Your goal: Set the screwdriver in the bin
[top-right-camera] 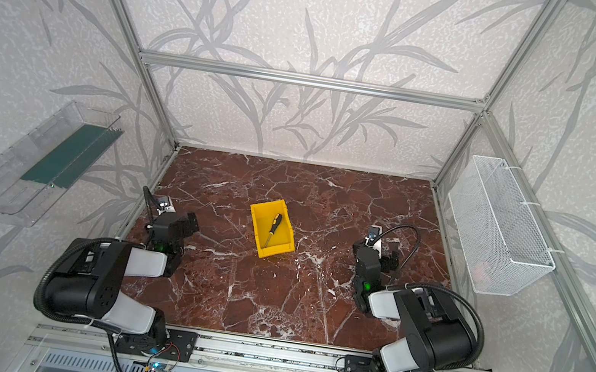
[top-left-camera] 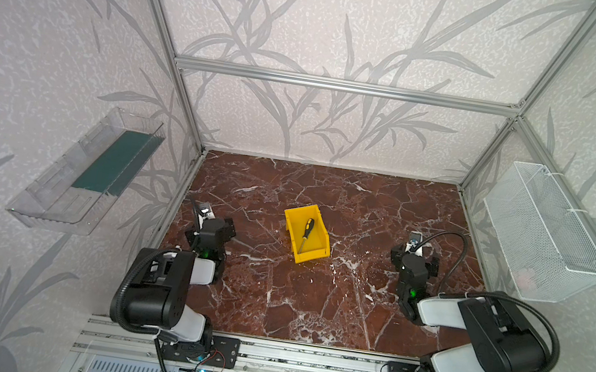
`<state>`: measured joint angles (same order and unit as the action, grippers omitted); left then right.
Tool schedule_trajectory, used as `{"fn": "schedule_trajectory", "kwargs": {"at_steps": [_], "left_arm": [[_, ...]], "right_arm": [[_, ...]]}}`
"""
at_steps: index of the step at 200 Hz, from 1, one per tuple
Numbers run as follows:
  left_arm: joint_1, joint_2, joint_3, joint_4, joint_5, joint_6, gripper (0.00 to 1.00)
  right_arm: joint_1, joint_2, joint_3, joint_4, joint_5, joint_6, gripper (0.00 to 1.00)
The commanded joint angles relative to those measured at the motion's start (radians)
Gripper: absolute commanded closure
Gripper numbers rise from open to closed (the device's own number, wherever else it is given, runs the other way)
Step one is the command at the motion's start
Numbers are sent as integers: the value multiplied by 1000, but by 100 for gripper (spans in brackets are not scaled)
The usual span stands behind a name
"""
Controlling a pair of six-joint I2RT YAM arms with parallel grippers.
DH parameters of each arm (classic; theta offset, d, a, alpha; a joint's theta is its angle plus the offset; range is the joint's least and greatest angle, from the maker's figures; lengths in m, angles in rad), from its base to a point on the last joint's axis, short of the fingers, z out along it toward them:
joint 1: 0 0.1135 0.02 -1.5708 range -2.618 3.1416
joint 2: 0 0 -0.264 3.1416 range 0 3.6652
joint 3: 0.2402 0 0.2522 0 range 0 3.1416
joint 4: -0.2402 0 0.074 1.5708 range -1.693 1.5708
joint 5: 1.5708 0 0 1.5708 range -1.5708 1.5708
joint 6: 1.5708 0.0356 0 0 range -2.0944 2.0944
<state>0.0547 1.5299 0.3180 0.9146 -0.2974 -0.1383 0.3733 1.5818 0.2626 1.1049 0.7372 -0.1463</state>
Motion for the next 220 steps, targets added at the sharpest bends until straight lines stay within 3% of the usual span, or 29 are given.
{"fn": "schedule_trajectory", "kwargs": {"at_steps": [1, 9, 29, 45, 56, 71, 85, 99, 115, 220], "left_arm": [[5, -5, -17, 99, 178, 58, 1], [5, -31, -24, 76, 175, 50, 1], [5, 54, -30, 227, 156, 64, 1], [3, 4, 12, 64, 154, 50, 1], [0, -2, 58, -35, 146, 55, 1], [-18, 21, 46, 26, 124, 73, 1], [-22, 34, 38, 59, 120, 84, 1], [-23, 18, 55, 3, 125, 81, 1], [-24, 40, 43, 70, 123, 90, 1], [-24, 35, 49, 47, 127, 88, 1]], "right_arm": [[7, 45, -10, 272, -45, -114, 1], [6, 54, -16, 292, -61, -116, 1], [-2, 61, -14, 300, -89, -120, 1], [-27, 43, -16, 269, -139, -93, 1], [-74, 12, -16, 203, -231, -46, 1], [-188, -31, 9, 21, -438, 62, 1], [-240, -13, 69, -77, -483, 122, 1], [-240, 14, 90, -70, -487, 108, 1], [-240, 4, 94, -98, -489, 111, 1], [-240, 9, 89, -80, -492, 105, 1]]}}
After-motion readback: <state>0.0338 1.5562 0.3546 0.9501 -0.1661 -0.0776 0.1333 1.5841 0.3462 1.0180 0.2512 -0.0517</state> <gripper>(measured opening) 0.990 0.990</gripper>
